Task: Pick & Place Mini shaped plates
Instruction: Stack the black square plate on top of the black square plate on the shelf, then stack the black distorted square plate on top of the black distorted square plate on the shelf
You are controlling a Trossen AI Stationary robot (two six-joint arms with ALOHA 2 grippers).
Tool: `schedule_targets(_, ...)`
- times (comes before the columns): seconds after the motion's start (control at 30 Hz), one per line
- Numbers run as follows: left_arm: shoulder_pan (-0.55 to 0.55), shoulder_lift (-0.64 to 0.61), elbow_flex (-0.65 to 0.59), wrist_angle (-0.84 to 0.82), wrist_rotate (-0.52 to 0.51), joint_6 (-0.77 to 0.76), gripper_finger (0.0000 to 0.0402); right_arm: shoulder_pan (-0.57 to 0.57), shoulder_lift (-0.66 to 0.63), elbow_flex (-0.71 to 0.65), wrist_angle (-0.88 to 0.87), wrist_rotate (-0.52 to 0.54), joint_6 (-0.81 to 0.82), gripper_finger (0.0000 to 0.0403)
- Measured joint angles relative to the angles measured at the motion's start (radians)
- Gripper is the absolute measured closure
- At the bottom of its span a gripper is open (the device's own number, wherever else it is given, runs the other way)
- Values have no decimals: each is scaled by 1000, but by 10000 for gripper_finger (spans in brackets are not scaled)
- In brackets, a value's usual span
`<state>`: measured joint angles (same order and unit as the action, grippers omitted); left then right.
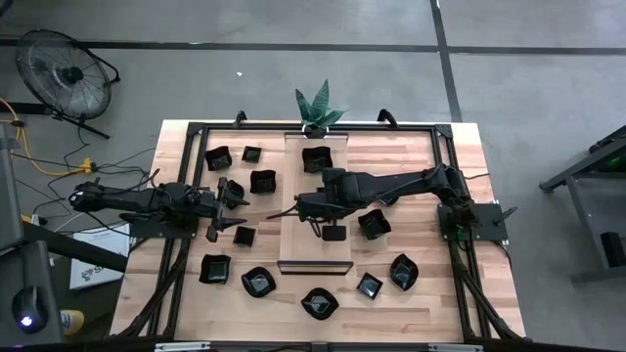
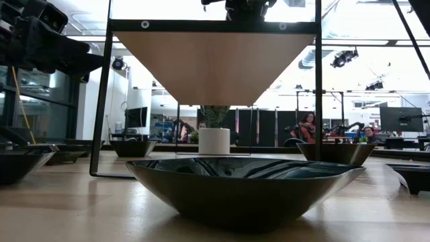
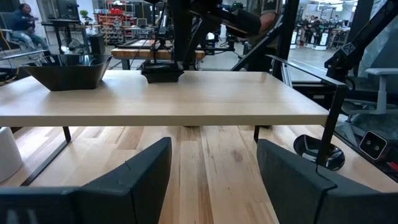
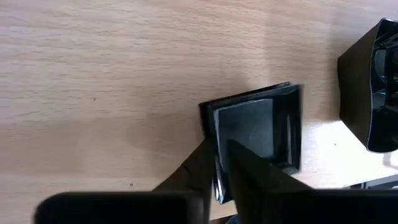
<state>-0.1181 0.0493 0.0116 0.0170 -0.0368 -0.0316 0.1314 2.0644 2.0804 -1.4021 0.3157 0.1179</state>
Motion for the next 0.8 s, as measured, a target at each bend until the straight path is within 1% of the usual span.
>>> schedule_targets(0.13,0,0,0,0,0,0,168,0,0,0,-1,-8,-2,314)
schedule_targets(0.27,0,0,0,0,0,0,168,0,0,0,-1,-7,-2,288)
schedule_targets(0.53,0,0,0,0,0,0,168,2,-21,1,-24,-10,17,281)
schedule_targets(0.67,0,0,0,0,0,0,168,14,-36,1,-56,16,43,281)
schedule_targets(0.8,0,0,0,0,0,0,168,23,-45,1,-96,18,84,281)
